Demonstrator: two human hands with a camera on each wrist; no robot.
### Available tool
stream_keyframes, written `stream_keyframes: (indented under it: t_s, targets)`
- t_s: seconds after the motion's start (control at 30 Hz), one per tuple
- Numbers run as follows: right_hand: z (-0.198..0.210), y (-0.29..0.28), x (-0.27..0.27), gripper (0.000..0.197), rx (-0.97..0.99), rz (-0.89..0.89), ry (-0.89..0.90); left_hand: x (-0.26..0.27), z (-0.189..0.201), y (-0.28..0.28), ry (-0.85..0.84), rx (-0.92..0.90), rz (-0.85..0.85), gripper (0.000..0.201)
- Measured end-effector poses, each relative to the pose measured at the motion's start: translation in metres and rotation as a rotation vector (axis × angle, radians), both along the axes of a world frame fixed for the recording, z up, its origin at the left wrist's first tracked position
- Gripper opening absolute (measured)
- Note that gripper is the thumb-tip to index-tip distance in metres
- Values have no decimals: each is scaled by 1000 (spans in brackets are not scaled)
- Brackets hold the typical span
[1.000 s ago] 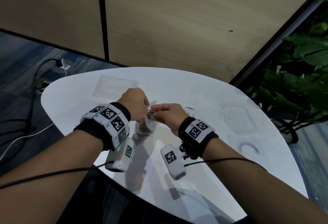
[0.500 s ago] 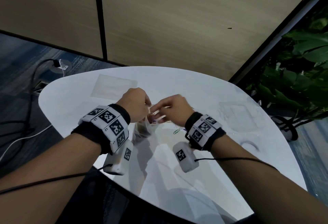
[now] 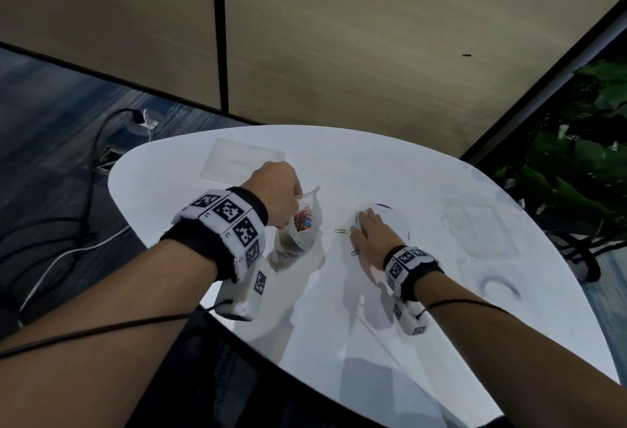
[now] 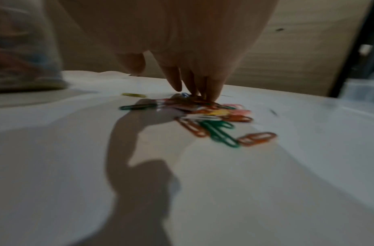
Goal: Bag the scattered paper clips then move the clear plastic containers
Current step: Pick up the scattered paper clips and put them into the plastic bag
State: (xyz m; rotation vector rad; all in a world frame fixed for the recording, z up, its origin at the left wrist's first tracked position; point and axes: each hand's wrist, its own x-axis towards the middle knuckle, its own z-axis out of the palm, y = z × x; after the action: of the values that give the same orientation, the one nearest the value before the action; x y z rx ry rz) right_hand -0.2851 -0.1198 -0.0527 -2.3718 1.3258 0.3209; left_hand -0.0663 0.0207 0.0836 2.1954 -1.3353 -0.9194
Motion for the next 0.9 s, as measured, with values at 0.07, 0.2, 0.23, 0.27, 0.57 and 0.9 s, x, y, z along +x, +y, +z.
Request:
stream_keyframes:
  t_s: [0.07, 0.2, 0.23, 0.27, 0.57, 0.9]
  targets:
    - [0, 16, 11, 59, -19, 186, 25, 1, -1, 0, 1, 2, 6, 26]
    - [-2, 27, -1, 58, -213, 514, 170, -1, 0, -2, -7, -4, -5, 30]
    - [1, 26, -9, 58, -273, 550, 214, -2, 0, -2, -4, -3, -8, 30]
    - [0, 22, -20, 58, -314, 557, 259, -3, 0, -2, -2, -3, -10, 29]
    - [3, 6, -69, 21, -322, 409, 23, -10, -2, -9, -38, 17, -46, 28]
    - [45, -16, -46, 7, -6, -439, -348, -13, 0, -10, -19, 24, -28, 27]
